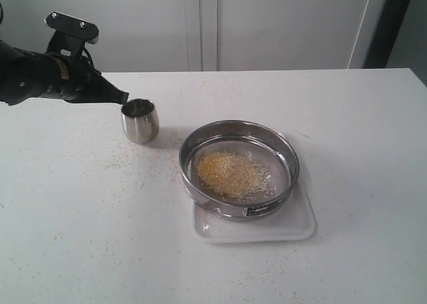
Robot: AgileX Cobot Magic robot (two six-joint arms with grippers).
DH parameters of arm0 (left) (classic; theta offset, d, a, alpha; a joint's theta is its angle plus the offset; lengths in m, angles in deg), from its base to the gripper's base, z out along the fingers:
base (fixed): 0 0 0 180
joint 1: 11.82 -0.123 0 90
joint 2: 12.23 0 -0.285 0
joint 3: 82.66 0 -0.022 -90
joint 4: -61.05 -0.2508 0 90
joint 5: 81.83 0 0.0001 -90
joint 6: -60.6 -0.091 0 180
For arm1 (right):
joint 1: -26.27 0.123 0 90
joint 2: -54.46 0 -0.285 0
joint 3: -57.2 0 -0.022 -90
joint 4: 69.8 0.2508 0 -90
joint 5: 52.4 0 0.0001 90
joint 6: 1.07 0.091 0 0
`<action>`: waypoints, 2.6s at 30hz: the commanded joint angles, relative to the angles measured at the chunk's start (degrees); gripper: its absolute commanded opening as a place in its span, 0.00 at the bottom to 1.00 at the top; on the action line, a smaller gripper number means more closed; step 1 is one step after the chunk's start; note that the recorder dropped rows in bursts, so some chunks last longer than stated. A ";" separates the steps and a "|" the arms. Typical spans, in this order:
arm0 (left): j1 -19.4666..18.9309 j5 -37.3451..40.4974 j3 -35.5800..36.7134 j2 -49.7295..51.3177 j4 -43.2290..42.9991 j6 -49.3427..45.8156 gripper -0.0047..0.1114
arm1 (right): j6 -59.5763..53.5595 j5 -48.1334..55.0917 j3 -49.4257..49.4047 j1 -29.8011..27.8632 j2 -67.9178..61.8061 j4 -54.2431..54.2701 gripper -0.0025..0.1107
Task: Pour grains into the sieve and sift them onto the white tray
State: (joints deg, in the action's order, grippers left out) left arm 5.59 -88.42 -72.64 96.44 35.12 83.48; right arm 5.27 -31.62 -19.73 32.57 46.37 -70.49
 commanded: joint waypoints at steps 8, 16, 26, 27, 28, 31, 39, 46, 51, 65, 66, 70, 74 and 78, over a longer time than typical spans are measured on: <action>-0.05 31.00 0.42 -5.04 0.55 3.05 0.04 | -0.03 -0.69 -0.28 -0.61 0.30 0.06 0.02; -0.05 42.42 0.42 -6.35 15.51 -14.54 0.04 | -0.03 -0.69 -0.28 -0.61 0.30 0.06 0.02; -1.15 49.84 0.42 -9.54 23.32 -20.63 0.04 | -0.03 -0.69 -0.28 -0.61 0.30 0.06 0.02; -1.74 49.84 0.42 -9.55 23.44 -19.66 0.04 | -0.03 -0.69 -0.28 -0.61 0.30 0.06 0.02; -2.74 49.97 0.42 -9.55 23.80 -19.45 0.04 | -0.03 -0.69 -0.28 -0.61 0.30 0.06 0.02; -6.10 51.67 0.42 -9.55 24.42 -19.45 0.04 | -0.03 -0.69 -0.28 -0.61 0.30 0.06 0.02; -15.90 52.82 1.40 -10.75 29.11 -18.82 0.04 | -0.03 -0.69 -0.28 -0.61 0.30 0.06 0.02; -19.04 49.03 7.67 -17.16 29.75 -18.82 0.04 | -0.03 -0.69 -0.28 -0.61 0.30 0.06 0.02; -19.04 48.16 13.30 -25.27 29.75 -19.67 0.04 | -0.03 -0.69 -0.28 -0.61 0.30 0.06 0.02; -19.04 46.93 26.45 -49.86 30.28 -20.08 0.04 | -0.03 -0.69 -0.28 -0.61 0.30 0.06 0.02; -19.04 47.05 26.86 -51.19 30.34 -20.08 0.04 | -0.03 -0.69 -0.28 -0.61 0.30 0.06 0.02; -19.04 47.06 28.27 -56.29 30.34 -20.08 0.04 | -0.03 -0.69 -0.28 -0.61 0.30 0.06 0.02; -19.04 47.06 30.07 -60.34 31.50 -20.34 0.04 | -0.03 -0.69 -0.28 -0.61 0.30 0.06 0.02; -19.04 47.06 31.78 -64.15 31.62 -21.00 0.04 | -0.03 -0.69 -0.28 -0.61 0.30 0.06 0.02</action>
State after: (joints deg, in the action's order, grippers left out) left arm -13.24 -42.05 -41.93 34.60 65.92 63.29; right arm 5.27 -31.62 -19.73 32.57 46.37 -70.49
